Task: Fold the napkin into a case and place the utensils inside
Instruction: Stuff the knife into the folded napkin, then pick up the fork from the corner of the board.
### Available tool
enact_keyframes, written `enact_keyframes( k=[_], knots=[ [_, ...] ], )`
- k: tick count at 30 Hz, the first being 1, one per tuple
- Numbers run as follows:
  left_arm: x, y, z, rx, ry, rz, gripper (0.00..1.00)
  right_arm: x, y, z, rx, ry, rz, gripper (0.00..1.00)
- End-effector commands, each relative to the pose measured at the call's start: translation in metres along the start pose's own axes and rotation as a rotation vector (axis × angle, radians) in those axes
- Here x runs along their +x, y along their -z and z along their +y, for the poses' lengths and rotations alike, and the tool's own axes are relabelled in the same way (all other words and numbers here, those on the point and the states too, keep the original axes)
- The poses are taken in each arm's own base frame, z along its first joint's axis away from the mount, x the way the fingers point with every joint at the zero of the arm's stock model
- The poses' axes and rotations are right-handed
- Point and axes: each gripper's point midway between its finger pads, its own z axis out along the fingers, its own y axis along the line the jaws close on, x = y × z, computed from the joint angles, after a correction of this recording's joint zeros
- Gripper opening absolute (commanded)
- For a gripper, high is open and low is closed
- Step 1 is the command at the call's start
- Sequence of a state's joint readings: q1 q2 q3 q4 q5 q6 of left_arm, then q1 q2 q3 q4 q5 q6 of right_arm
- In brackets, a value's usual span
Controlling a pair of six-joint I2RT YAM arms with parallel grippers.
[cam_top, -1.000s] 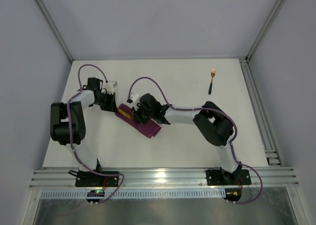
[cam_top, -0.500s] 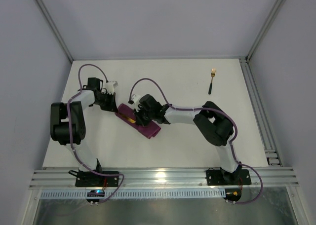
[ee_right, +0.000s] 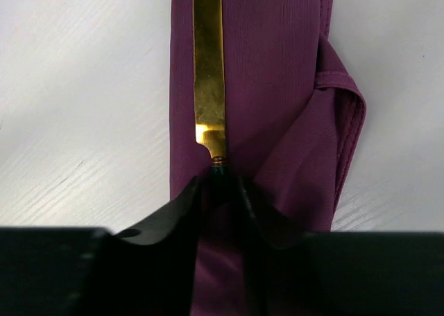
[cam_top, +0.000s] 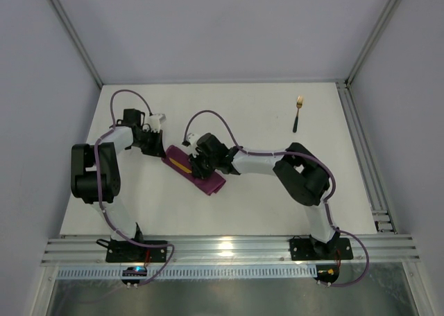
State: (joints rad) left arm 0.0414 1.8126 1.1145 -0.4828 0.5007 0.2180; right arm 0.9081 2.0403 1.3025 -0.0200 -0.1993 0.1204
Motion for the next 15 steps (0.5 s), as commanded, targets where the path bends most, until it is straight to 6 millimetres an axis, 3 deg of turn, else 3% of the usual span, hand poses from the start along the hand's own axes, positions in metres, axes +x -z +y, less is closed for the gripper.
enact_keyframes(
  k=[1, 2, 6, 8, 10, 11, 14, 15],
  knots=[
    [-0.022, 0.012, 0.0, -0.017, -0.061, -0.076, 0.0, -0.017, 0.017, 0.005, 0.016, -0.003, -0.025, 0.35],
    [-0.022, 0.013, 0.0, -0.017, -0.062, -0.077, 0.0, -0.022, 0.02, 0.006, 0.016, 0.001, -0.035, 0.41],
    [-0.022, 0.013, -0.001, -0.014, -0.069, -0.077, 0.0, -0.073, 0.051, 0.009, 0.02, -0.027, -0.126, 0.48],
    [-0.022, 0.013, -0.001, -0.014, -0.073, -0.076, 0.0, -0.1, 0.079, -0.013, 0.091, -0.098, -0.19, 0.51],
    [-0.021, 0.013, -0.002, -0.01, -0.076, -0.074, 0.0, -0.114, 0.108, -0.038, 0.165, -0.173, -0.232, 0.54],
    [-0.021, 0.013, -0.002, -0.009, -0.079, -0.072, 0.0, -0.118, 0.125, -0.074, 0.229, -0.242, -0.258, 0.55],
    [-0.02, 0.014, -0.002, -0.009, -0.086, -0.07, 0.0, -0.105, 0.164, -0.142, 0.394, -0.426, -0.272, 0.61],
    [-0.019, 0.014, -0.002, -0.009, -0.087, -0.069, 0.0, -0.095, 0.187, -0.19, 0.501, -0.509, -0.285, 0.63]
  ],
)
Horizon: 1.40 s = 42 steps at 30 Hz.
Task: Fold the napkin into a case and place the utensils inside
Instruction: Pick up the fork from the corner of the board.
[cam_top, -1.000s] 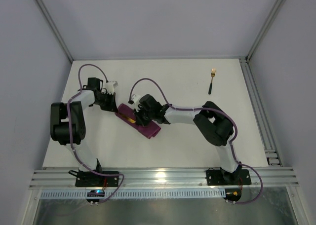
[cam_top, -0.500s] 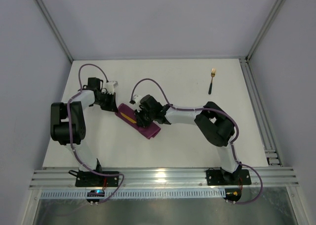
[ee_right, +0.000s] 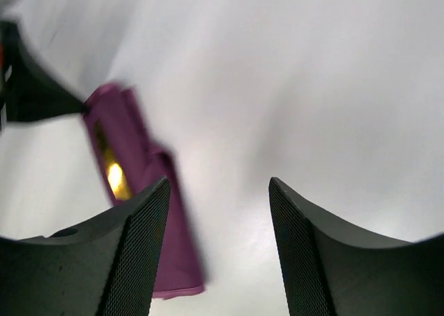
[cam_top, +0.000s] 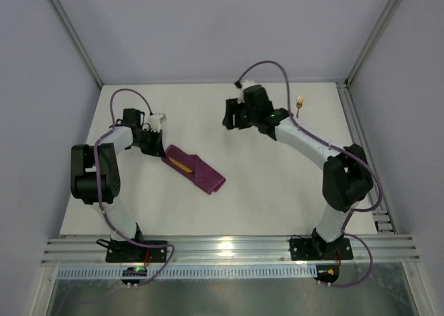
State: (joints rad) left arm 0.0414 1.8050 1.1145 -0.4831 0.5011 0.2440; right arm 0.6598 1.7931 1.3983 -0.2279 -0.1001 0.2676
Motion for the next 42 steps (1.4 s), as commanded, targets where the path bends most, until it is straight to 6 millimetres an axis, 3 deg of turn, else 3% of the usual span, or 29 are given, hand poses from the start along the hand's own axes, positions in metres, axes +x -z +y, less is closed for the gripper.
enact_keyframes(
  k=[1, 3, 7, 8, 9, 10, 11, 12, 13, 14, 16, 17, 18, 21, 28, 32, 35, 36, 39, 40, 41, 42],
  knots=[
    [-0.017, 0.012, -0.002, -0.01, -0.062, -0.062, 0.0, -0.03, 0.046, -0.125, 0.335, -0.257, -0.054, 0.63],
    [-0.016, 0.013, -0.003, -0.008, -0.063, -0.062, 0.0, -0.024, 0.062, -0.192, 0.493, -0.348, -0.029, 0.63],
    [-0.015, 0.014, -0.003, -0.015, -0.071, -0.063, 0.0, -0.011, 0.075, -0.27, 0.674, -0.414, 0.016, 0.64],
    [-0.014, 0.014, -0.002, -0.02, -0.071, -0.06, 0.0, -0.021, 0.078, -0.281, 0.699, -0.417, -0.002, 0.63],
    [-0.014, 0.015, -0.002, -0.024, -0.075, -0.06, 0.0, -0.006, 0.07, -0.294, 0.718, -0.433, 0.05, 0.64],
    [-0.012, 0.014, -0.002, -0.026, -0.077, -0.055, 0.0, -0.02, 0.075, -0.309, 0.731, -0.449, 0.026, 0.63],
    [-0.012, 0.014, -0.001, -0.03, -0.081, -0.053, 0.0, -0.02, 0.072, -0.318, 0.732, -0.464, 0.041, 0.63],
    [-0.011, 0.013, -0.001, -0.031, -0.082, -0.049, 0.0, 0.002, 0.058, -0.327, 0.725, -0.49, 0.125, 0.63],
    [-0.01, 0.014, 0.0, -0.033, -0.086, -0.046, 0.0, 0.004, 0.053, -0.332, 0.722, -0.498, 0.145, 0.63],
    [-0.01, 0.013, 0.0, -0.033, -0.091, -0.044, 0.0, -0.008, 0.052, -0.339, 0.717, -0.492, 0.128, 0.63],
    [-0.008, 0.012, -0.001, -0.032, -0.092, -0.037, 0.0, 0.01, 0.037, -0.348, 0.726, -0.49, 0.193, 0.63],
    [-0.007, 0.013, 0.0, -0.032, -0.094, -0.036, 0.0, 0.005, 0.037, -0.355, 0.747, -0.489, 0.185, 0.62],
    [-0.007, 0.012, -0.001, -0.029, -0.096, -0.035, 0.0, 0.017, 0.036, -0.363, 0.786, -0.494, 0.214, 0.62],
    [-0.007, 0.012, -0.002, -0.023, -0.097, -0.035, 0.0, 0.023, 0.037, -0.375, 0.815, -0.515, 0.216, 0.61],
    [-0.006, 0.012, -0.003, -0.02, -0.1, -0.033, 0.0, 0.027, 0.036, -0.382, 0.804, -0.484, 0.232, 0.59],
    [-0.005, 0.011, -0.003, -0.02, -0.101, -0.031, 0.0, 0.041, 0.027, -0.386, 0.757, -0.544, 0.267, 0.58],
    [-0.005, 0.01, -0.003, -0.017, -0.099, -0.029, 0.0, 0.052, 0.03, -0.4, 0.759, -0.57, 0.29, 0.54],
    [-0.005, 0.01, -0.003, -0.017, -0.099, -0.026, 0.0, 0.059, 0.024, -0.399, 0.743, -0.576, 0.313, 0.51],
    [-0.006, 0.009, -0.004, -0.016, -0.108, -0.025, 0.0, 0.062, 0.019, -0.398, 0.706, -0.581, 0.335, 0.27],
    [-0.006, 0.008, -0.005, -0.014, -0.111, -0.023, 0.0, 0.061, 0.019, -0.397, 0.702, -0.58, 0.334, 0.11],
    [-0.005, 0.008, -0.006, -0.012, -0.113, -0.02, 0.0, 0.06, 0.019, -0.397, 0.697, -0.57, 0.331, 0.04],
    [-0.006, 0.008, -0.006, -0.013, -0.118, -0.021, 0.0, 0.052, 0.023, -0.394, 0.693, -0.562, 0.309, 0.04]
  ],
)
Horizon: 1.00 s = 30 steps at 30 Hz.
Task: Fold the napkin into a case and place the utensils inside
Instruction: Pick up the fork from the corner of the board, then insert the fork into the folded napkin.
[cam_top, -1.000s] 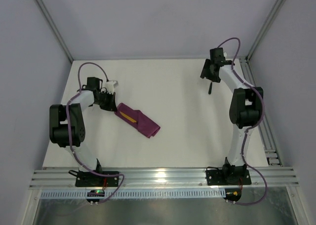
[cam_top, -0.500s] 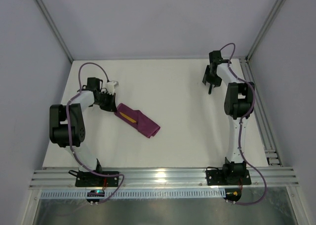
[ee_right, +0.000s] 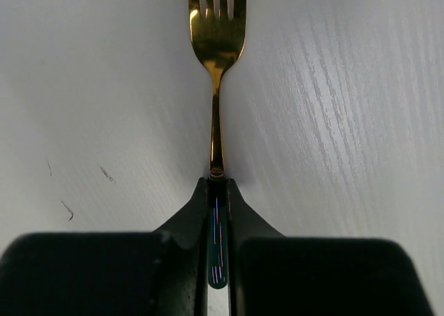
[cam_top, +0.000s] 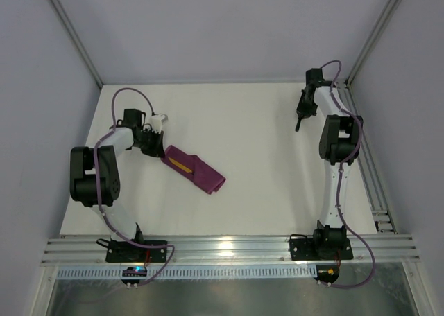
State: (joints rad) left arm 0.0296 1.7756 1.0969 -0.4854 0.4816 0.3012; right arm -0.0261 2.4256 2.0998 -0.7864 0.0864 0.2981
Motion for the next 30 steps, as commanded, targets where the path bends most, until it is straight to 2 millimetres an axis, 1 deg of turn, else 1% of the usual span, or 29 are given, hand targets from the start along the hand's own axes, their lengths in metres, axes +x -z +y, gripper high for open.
enact_keyframes(
  k=[1, 3, 4, 5, 6, 7, 8, 9, 10, 11, 12, 13, 14, 15, 16, 17, 18, 19, 20, 21, 22, 23, 24, 25, 26, 27, 29, 30],
  knots=[
    [-0.007, 0.003, -0.005, 0.003, -0.05, -0.021, 0.0, 0.014, -0.001, 0.009, -0.049, 0.041, 0.039, 0.04],
    [-0.008, 0.003, -0.005, 0.004, -0.05, -0.024, 0.0, 0.007, 0.014, 0.023, -0.104, 0.064, -0.007, 0.04],
    [-0.008, 0.003, -0.005, 0.005, -0.047, -0.025, 0.0, 0.005, 0.035, 0.031, -0.156, 0.077, -0.038, 0.04],
    [-0.008, 0.002, -0.005, 0.005, -0.045, -0.024, 0.0, 0.0, 0.05, 0.065, -0.213, 0.137, -0.114, 0.04],
    [-0.01, 0.002, -0.005, 0.007, -0.044, -0.028, 0.0, -0.002, 0.065, 0.078, -0.241, 0.186, -0.162, 0.04],
    [-0.01, 0.002, -0.005, 0.007, -0.041, -0.029, 0.0, -0.01, 0.093, 0.095, -0.28, 0.217, -0.257, 0.04],
    [-0.011, 0.001, -0.005, 0.009, -0.038, -0.032, 0.0, -0.001, 0.114, 0.127, -0.334, 0.282, -0.3, 0.04],
    [-0.011, 0.001, -0.005, 0.01, -0.036, -0.032, 0.0, 0.004, 0.13, 0.145, -0.373, 0.312, -0.338, 0.04],
    [-0.011, 0.001, -0.005, 0.014, -0.033, -0.031, 0.0, 0.006, 0.158, 0.169, -0.446, 0.339, -0.42, 0.04],
    [-0.011, 0.001, -0.006, 0.019, -0.031, -0.031, 0.0, 0.016, 0.174, 0.191, -0.507, 0.374, -0.459, 0.04],
    [-0.012, 0.001, -0.007, 0.021, -0.032, -0.031, 0.0, 0.058, 0.183, 0.226, -0.581, 0.462, -0.447, 0.04],
    [-0.012, 0.001, -0.007, 0.024, -0.032, -0.032, 0.0, 0.061, 0.207, 0.256, -0.667, 0.487, -0.544, 0.04],
    [-0.011, 0.0, -0.007, 0.025, -0.027, -0.027, 0.0, 0.074, 0.229, 0.276, -0.743, 0.523, -0.593, 0.04],
    [-0.012, 0.0, -0.007, 0.024, -0.029, -0.028, 0.0, 0.116, 0.239, 0.304, -0.823, 0.596, -0.593, 0.04],
    [-0.01, -0.001, -0.006, 0.022, -0.026, -0.023, 0.0, 0.121, 0.264, 0.328, -0.921, 0.604, -0.689, 0.04],
    [-0.01, -0.001, -0.006, 0.022, -0.024, -0.022, 0.0, 0.138, 0.267, 0.343, -0.966, 0.633, -0.703, 0.04],
    [-0.011, -0.002, -0.005, 0.019, -0.026, -0.022, 0.0, 0.165, 0.278, 0.364, -1.032, 0.674, -0.704, 0.04],
    [-0.01, -0.002, -0.005, 0.02, -0.024, -0.021, 0.0, 0.174, 0.286, 0.377, -1.075, 0.705, -0.73, 0.04],
    [-0.011, -0.002, -0.005, 0.019, -0.025, -0.022, 0.0, 0.192, 0.27, 0.389, -1.089, 0.741, -0.692, 0.04],
    [-0.01, -0.002, -0.005, 0.02, -0.022, -0.02, 0.0, 0.197, 0.274, 0.401, -1.109, 0.751, -0.696, 0.04],
    [-0.01, -0.001, -0.006, 0.022, -0.021, -0.021, 0.0, 0.212, 0.271, 0.409, -1.128, 0.771, -0.666, 0.04],
    [-0.009, -0.001, -0.005, 0.02, -0.021, -0.02, 0.0, 0.219, 0.265, 0.415, -1.133, 0.779, -0.642, 0.04],
    [-0.01, -0.001, -0.006, 0.021, -0.021, -0.022, 0.0, 0.225, 0.255, 0.423, -1.129, 0.786, -0.62, 0.04],
    [-0.01, -0.001, -0.006, 0.019, -0.025, -0.022, 0.0, 0.237, 0.247, 0.424, -1.116, 0.805, -0.584, 0.04],
    [-0.01, -0.001, -0.006, 0.019, -0.027, -0.023, 0.0, 0.243, 0.242, 0.425, -1.108, 0.814, -0.572, 0.04],
    [-0.009, -0.001, -0.006, 0.019, -0.025, -0.022, 0.0, 0.249, 0.232, 0.423, -1.086, 0.822, -0.56, 0.04],
    [-0.01, 0.0, -0.007, 0.021, -0.026, -0.025, 0.0, 0.263, 0.227, 0.424, -1.081, 0.855, -0.557, 0.04],
    [-0.009, 0.0, -0.007, 0.024, -0.026, -0.023, 0.0, 0.268, 0.218, 0.421, -1.059, 0.864, -0.546, 0.04]
  ],
)
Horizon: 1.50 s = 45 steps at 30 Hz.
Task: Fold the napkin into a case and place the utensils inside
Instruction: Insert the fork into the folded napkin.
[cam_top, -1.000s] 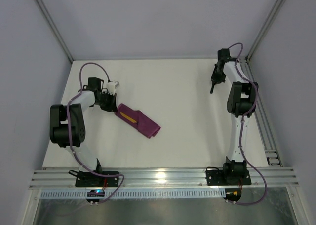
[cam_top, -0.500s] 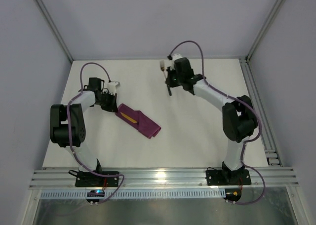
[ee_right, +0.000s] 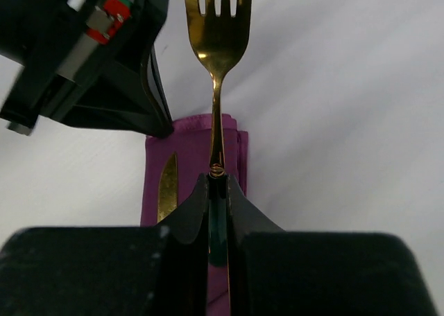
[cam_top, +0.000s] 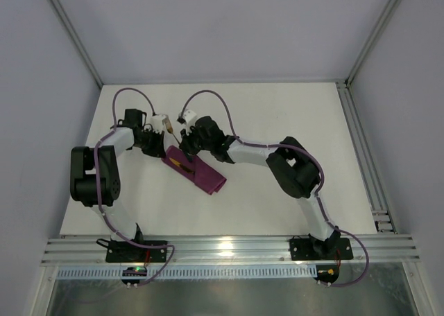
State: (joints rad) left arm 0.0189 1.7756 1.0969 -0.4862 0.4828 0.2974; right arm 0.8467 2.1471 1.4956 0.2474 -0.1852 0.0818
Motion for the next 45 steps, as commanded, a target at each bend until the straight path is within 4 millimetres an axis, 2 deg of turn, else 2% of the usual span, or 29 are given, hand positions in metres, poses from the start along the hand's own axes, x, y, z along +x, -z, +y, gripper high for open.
enact_keyframes(
  k=[1, 5, 6, 8, 12, 14, 15, 17, 25, 32, 35, 36, 37, 39, 40, 41, 42, 45],
  knots=[
    [-0.008, 0.001, -0.003, 0.017, -0.02, -0.026, 0.0, -0.024, -0.001, 0.012, 0.003, 0.068, -0.072, 0.04],
    [-0.009, 0.001, -0.002, 0.013, -0.019, -0.026, 0.0, -0.008, -0.007, 0.008, 0.037, 0.092, -0.018, 0.04],
    [-0.009, 0.0, -0.001, 0.011, -0.019, -0.024, 0.0, 0.001, -0.006, 0.005, 0.059, 0.089, 0.017, 0.04],
    [-0.011, 0.0, 0.0, 0.004, -0.02, -0.031, 0.0, 0.004, -0.003, 0.003, 0.072, 0.131, 0.041, 0.04],
    [-0.013, 0.0, 0.003, -0.009, -0.016, -0.035, 0.0, 0.016, 0.01, 0.004, 0.076, 0.155, 0.121, 0.04],
    [-0.014, 0.0, 0.004, -0.015, -0.017, -0.036, 0.0, 0.014, 0.016, 0.004, 0.085, 0.155, 0.146, 0.04],
    [-0.015, 0.0, 0.004, -0.016, -0.018, -0.039, 0.0, 0.025, 0.021, 0.002, 0.09, 0.15, 0.199, 0.04],
    [-0.014, 0.0, 0.004, -0.015, -0.018, -0.035, 0.0, 0.028, 0.027, 0.003, 0.094, 0.15, 0.227, 0.04],
    [-0.015, 0.001, 0.003, -0.01, -0.021, -0.04, 0.0, 0.062, 0.046, 0.0, 0.114, 0.164, 0.367, 0.04],
    [-0.014, 0.0, 0.005, -0.018, -0.023, -0.036, 0.0, 0.069, 0.051, 0.01, 0.109, 0.197, 0.406, 0.04],
    [-0.014, 0.0, 0.004, -0.017, -0.028, -0.036, 0.0, 0.073, 0.057, 0.005, 0.148, 0.197, 0.431, 0.04],
    [-0.014, -0.001, 0.004, -0.014, -0.029, -0.036, 0.0, 0.077, 0.059, 0.006, 0.141, 0.19, 0.446, 0.11],
    [-0.014, -0.001, 0.004, -0.014, -0.029, -0.036, 0.0, 0.076, 0.059, 0.007, 0.136, 0.189, 0.444, 0.11],
    [-0.014, 0.0, 0.004, -0.012, -0.029, -0.037, 0.0, 0.07, 0.059, 0.009, 0.133, 0.181, 0.437, 0.21],
    [-0.014, 0.0, 0.003, -0.008, -0.029, -0.038, 0.0, 0.063, 0.057, 0.017, 0.093, 0.17, 0.421, 0.23],
    [-0.013, 0.0, 0.003, -0.007, -0.029, -0.036, 0.0, 0.053, 0.056, 0.019, 0.089, 0.166, 0.398, 0.27],
    [-0.013, 0.0, 0.003, -0.009, -0.032, -0.036, 0.0, 0.044, 0.056, 0.023, 0.083, 0.157, 0.375, 0.35],
    [-0.013, 0.0, 0.003, -0.005, -0.033, -0.035, 0.0, 0.01, 0.059, 0.031, 0.068, 0.144, 0.294, 0.46]
  ],
)
